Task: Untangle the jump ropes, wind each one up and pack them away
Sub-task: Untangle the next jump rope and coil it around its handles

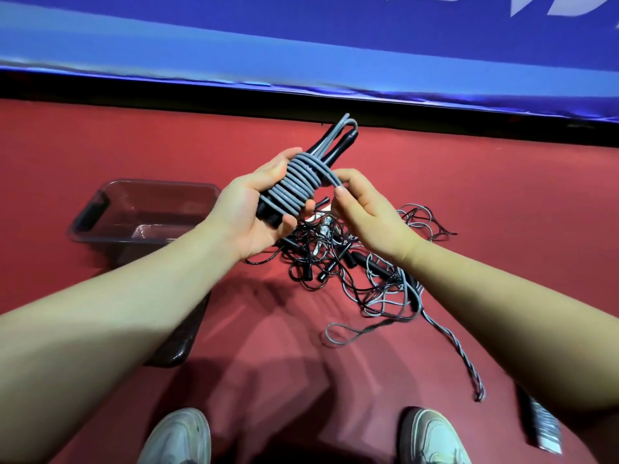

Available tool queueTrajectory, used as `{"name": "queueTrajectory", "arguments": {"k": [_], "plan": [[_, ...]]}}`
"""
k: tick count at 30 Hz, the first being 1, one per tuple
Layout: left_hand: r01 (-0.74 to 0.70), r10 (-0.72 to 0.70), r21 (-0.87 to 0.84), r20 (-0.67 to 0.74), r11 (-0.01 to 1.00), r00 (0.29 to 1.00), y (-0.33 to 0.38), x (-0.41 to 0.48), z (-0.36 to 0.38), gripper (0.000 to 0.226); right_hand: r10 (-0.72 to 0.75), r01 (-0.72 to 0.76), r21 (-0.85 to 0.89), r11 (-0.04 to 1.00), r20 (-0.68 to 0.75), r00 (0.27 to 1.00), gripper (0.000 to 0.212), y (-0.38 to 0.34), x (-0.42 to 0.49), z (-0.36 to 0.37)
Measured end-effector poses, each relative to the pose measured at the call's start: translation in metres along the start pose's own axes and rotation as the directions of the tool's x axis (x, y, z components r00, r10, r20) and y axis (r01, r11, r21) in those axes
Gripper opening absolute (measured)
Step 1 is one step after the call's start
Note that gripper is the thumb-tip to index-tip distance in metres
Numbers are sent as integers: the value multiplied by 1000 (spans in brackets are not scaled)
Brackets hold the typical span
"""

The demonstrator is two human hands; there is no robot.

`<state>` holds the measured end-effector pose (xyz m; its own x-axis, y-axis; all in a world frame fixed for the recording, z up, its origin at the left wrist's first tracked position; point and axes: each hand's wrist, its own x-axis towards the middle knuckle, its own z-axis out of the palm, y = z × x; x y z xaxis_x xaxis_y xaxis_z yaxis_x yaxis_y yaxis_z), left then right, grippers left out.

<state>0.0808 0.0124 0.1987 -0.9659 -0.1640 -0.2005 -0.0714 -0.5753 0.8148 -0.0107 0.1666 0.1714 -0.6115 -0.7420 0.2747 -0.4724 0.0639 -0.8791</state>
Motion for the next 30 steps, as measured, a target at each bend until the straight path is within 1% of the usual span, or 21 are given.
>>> {"name": "queueTrajectory", "arguments": {"k": [2,6,10,13,15,16,18,19,21,23,24,25,26,27,28,29,30], "plan": [[7,-7,-15,11,1000,1000,-1,1,0,25,-9,11,35,999,-62,998,20,1,0,4],[-1,1,-18,-14,1000,1000,0,3,-3,22,22,-6,142,990,-109,994,21,-2,-1,13],[-10,8,-41,-30,999,1000,-1,4,-9,22,66,-55,172,984,-60,996,23,-1,1,19],[-13,11,-55,-44,998,999,0,4,-9,23,135,-120,214,969,-58,989,31,0,-1,23],[-6,3,-65,-52,998,999,0,4,-9,22,149,-135,238,962,-42,988,32,-1,-1,20],[1,-4,-61,-44,998,999,0,4,-10,22,149,-140,235,962,-21,989,30,-1,-1,16],[21,-21,-59,10,998,1000,0,3,-10,20,141,-152,205,967,67,988,24,2,-2,6],[34,-31,-54,61,998,998,1,3,-9,22,142,-162,167,973,126,982,23,4,-3,0],[58,-61,24,179,998,982,2,5,-8,27,167,-181,39,983,240,956,26,5,-6,-11],[99,-125,101,294,990,948,1,5,-12,34,203,-167,-140,976,303,931,25,2,-2,-23],[125,-168,148,338,981,926,1,5,-15,44,210,-127,-260,957,323,923,23,-2,1,-31],[136,-216,235,358,962,909,1,5,-17,51,221,-66,-404,913,353,909,17,-5,6,-39],[125,-256,360,344,925,903,0,4,-19,50,244,15,-548,836,397,885,11,-7,10,-46],[110,-290,493,305,863,907,0,2,-18,44,312,80,-687,723,428,848,10,-11,13,-49],[103,-318,610,257,786,913,-1,2,-17,39,383,134,-781,610,439,813,10,-14,14,-49],[100,-341,702,212,706,916,-1,1,-14,35,436,168,-832,528,435,788,14,-20,15,-47],[81,-350,775,188,626,918,-3,2,-13,33,467,182,-855,486,430,773,18,-24,16,-42]]}}
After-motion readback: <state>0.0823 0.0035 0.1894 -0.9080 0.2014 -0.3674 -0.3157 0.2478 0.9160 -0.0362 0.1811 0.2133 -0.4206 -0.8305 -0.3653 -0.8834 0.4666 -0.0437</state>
